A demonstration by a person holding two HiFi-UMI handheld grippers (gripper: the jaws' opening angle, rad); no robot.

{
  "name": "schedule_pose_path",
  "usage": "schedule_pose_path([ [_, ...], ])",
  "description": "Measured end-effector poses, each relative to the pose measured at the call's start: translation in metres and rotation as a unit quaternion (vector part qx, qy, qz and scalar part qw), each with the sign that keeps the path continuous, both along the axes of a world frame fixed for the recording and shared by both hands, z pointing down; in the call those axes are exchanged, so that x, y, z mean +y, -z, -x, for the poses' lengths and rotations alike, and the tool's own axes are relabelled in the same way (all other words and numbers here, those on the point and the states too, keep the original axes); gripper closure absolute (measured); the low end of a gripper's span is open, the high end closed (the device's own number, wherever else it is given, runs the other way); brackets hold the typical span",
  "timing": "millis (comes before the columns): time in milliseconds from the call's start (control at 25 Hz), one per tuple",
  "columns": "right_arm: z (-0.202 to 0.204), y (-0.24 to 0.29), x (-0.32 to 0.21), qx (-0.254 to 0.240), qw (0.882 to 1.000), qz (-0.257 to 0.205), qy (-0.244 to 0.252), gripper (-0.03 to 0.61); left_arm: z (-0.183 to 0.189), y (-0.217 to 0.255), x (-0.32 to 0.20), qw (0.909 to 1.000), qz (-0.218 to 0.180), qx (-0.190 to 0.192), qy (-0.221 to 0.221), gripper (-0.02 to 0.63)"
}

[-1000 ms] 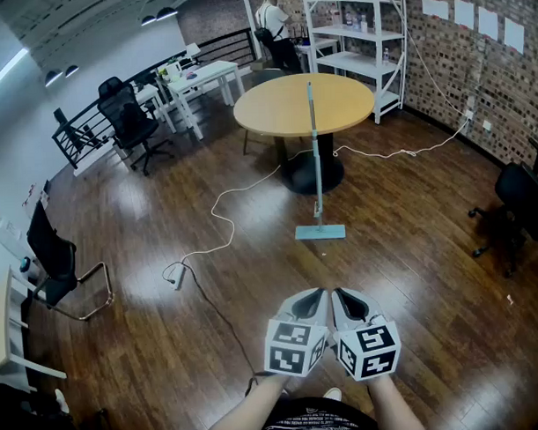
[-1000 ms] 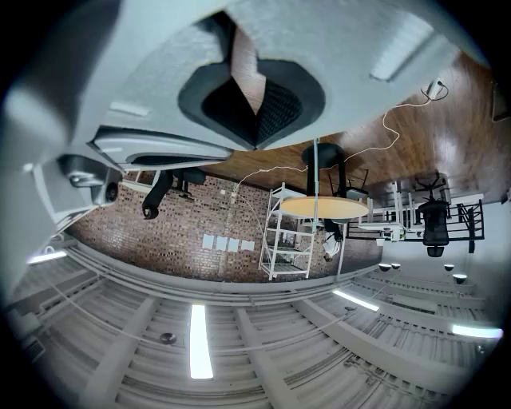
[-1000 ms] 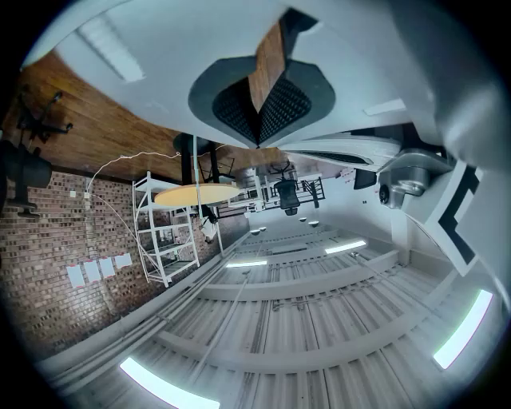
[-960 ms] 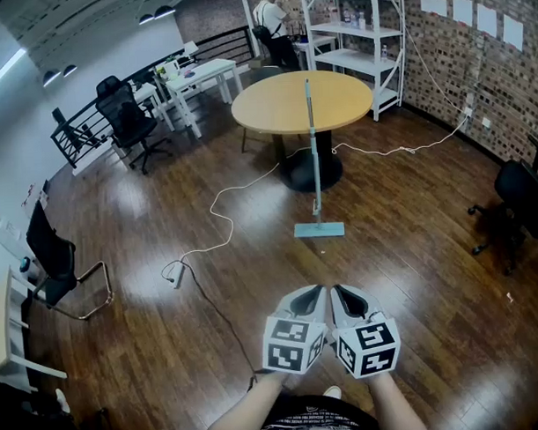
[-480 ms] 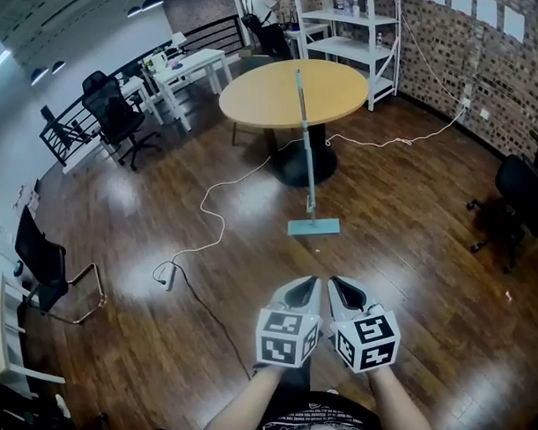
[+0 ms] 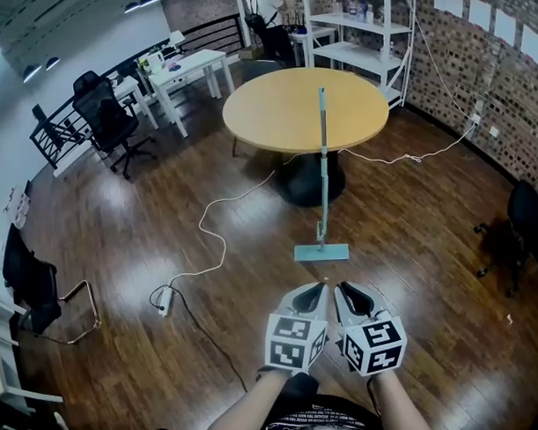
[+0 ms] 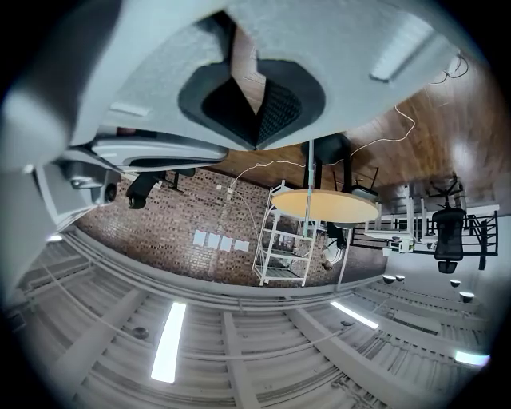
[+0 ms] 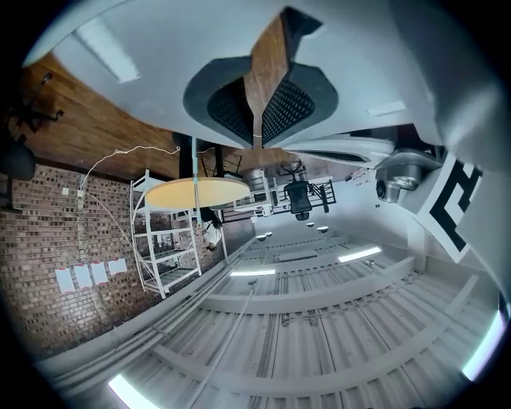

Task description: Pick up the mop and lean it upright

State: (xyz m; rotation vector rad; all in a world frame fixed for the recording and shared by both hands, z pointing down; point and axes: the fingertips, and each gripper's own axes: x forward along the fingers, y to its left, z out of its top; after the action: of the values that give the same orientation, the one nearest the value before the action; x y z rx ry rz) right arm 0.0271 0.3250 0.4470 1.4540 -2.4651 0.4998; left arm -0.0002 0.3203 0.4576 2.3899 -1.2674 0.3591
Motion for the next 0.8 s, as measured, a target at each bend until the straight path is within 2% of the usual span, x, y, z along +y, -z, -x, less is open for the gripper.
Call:
schedule_pose_path([
  [280, 0.032, 0.004, -0.087, 0.012, 1.000, -0.003, -0.015, 0.546, 0.031, 0.004, -0.089, 0.9999, -0.004, 0.007, -0.007, 0.611],
  [480, 0.042, 0.001, -0.132, 0.015, 1.000, -0.006, -0.025, 0.551, 0.035, 0.002, -0.134, 0.9998, -0.008, -0.001, -0.021, 0.611],
  [800, 0.032, -0.002, -0.203, 0.007, 0.999, -0.014, -0.036, 0.551, 0.024, 0.000, -0.205, 0.9994, -0.016, -0.003, -0.031, 0.610],
])
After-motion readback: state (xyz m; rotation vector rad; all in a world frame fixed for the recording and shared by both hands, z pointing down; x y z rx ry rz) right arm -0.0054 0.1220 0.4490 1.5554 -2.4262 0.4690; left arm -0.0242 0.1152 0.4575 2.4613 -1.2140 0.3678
